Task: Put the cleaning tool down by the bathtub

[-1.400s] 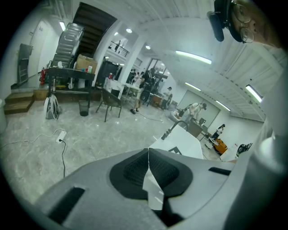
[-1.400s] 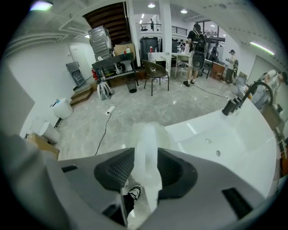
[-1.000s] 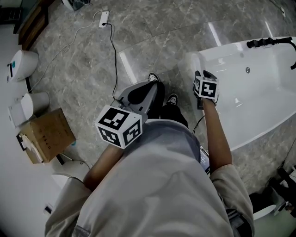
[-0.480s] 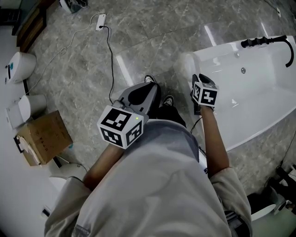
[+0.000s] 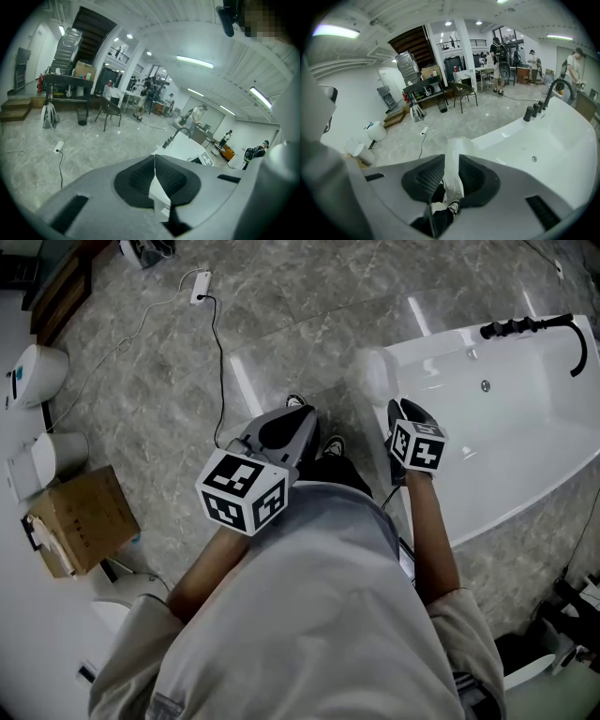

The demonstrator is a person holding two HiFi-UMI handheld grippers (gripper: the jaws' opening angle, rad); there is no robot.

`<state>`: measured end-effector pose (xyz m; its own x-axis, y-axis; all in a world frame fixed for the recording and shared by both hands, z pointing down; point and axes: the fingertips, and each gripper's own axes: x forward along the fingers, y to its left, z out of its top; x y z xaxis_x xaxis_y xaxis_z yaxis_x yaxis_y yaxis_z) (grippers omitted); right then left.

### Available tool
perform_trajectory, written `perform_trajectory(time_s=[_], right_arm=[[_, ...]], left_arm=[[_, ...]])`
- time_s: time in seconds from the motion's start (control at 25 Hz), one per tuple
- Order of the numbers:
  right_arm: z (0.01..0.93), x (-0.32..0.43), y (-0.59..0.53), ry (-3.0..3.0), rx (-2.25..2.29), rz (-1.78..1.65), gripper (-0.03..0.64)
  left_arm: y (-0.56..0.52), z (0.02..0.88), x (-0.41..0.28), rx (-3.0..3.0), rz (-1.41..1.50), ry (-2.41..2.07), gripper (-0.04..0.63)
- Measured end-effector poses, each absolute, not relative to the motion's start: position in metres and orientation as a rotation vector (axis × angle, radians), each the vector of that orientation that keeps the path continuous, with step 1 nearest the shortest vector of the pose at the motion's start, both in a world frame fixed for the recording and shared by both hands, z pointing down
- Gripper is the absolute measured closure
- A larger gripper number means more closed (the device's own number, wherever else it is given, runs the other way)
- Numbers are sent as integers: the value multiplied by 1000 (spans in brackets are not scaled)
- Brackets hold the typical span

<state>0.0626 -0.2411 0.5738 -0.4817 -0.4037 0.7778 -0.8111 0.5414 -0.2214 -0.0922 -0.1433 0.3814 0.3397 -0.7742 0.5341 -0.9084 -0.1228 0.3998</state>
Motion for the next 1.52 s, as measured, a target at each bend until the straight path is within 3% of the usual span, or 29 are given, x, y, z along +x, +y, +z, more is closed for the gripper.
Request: perform_trajectory(time_s=[1.52], right_arm=[[445,78,-171,-2338,955,757,581]], left_arm=[[-114,390,-70,1960,226,-1431,586]])
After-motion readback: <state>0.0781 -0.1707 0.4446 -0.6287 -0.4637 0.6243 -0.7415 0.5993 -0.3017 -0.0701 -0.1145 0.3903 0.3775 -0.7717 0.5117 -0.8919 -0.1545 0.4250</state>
